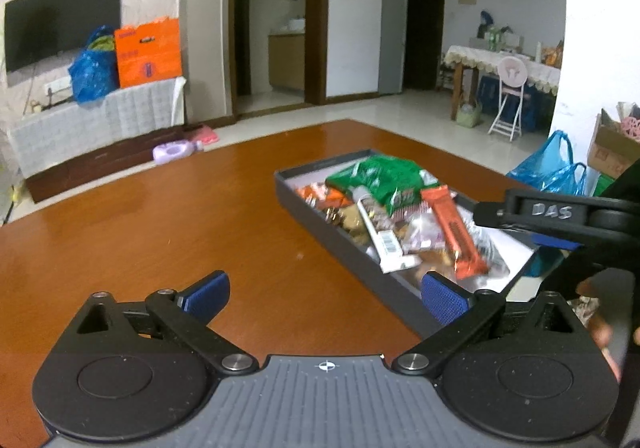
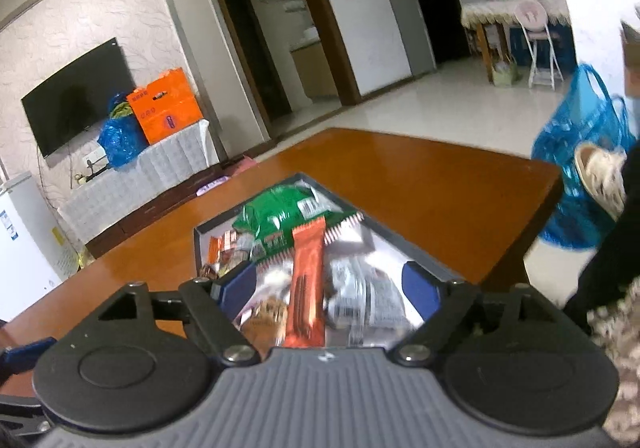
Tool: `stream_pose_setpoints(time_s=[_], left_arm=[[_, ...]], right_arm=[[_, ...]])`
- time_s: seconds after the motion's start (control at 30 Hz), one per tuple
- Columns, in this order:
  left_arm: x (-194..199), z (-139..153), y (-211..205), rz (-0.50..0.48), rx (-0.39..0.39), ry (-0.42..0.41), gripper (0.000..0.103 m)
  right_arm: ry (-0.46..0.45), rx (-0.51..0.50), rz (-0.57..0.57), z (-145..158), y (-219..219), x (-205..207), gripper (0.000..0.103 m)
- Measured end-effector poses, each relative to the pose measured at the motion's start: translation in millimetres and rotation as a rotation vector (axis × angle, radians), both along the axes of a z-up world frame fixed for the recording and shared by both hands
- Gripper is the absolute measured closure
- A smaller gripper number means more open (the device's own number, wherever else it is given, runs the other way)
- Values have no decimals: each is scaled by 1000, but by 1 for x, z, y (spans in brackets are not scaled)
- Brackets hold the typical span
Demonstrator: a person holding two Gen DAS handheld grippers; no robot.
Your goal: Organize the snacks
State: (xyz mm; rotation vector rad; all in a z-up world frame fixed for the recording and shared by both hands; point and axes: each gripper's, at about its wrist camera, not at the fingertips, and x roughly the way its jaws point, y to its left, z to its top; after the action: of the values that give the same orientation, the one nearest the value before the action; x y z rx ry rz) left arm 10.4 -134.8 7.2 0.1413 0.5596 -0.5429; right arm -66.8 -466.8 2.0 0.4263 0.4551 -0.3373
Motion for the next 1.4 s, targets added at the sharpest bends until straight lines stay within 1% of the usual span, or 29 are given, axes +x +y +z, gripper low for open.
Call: stream_pose_setpoints(time_s=[0.07, 0.13, 0.2, 0.27, 0.33, 0.4, 0.47, 0.5, 0.63, 0.83, 1.13, 1.4], left_arm=[[-4, -6, 5, -6, 17, 12, 0], [-7, -17, 8, -7, 44, 32, 0], [-9, -23, 9, -6, 67, 56, 0], [-12, -30, 10, -3, 74, 73, 0], [-15, -36, 11, -4, 95, 83, 0], [-17, -43, 12, -1, 123, 84, 0], [-17, -49, 11, -1, 155, 88, 0], [-17, -51, 11, -2, 165, 86, 0], [-18, -55, 11, -10, 190, 78, 0], [-17, -56, 8, -23, 184, 86, 0], [-19, -60, 3, -44, 204, 91, 0], [-17, -58, 3, -42, 203, 95, 0]], right_arm=[[22, 45, -4, -1, 5, -12, 20], [27, 53, 9, 0, 16, -25, 19], [35, 33, 28, 1, 33, -37, 9], [57, 17, 52, -1, 51, -47, 4], [106, -3, 55, -7, 68, -53, 3], [156, -51, 64, -13, 83, -53, 3], [179, -120, 77, -16, 93, -49, 3], [178, -131, 79, -16, 95, -48, 3], [187, -130, 80, -21, 97, -44, 3], [172, -154, 94, -20, 100, -40, 3], [170, -117, 91, -20, 92, -37, 3], [165, -115, 94, -21, 93, -36, 3]])
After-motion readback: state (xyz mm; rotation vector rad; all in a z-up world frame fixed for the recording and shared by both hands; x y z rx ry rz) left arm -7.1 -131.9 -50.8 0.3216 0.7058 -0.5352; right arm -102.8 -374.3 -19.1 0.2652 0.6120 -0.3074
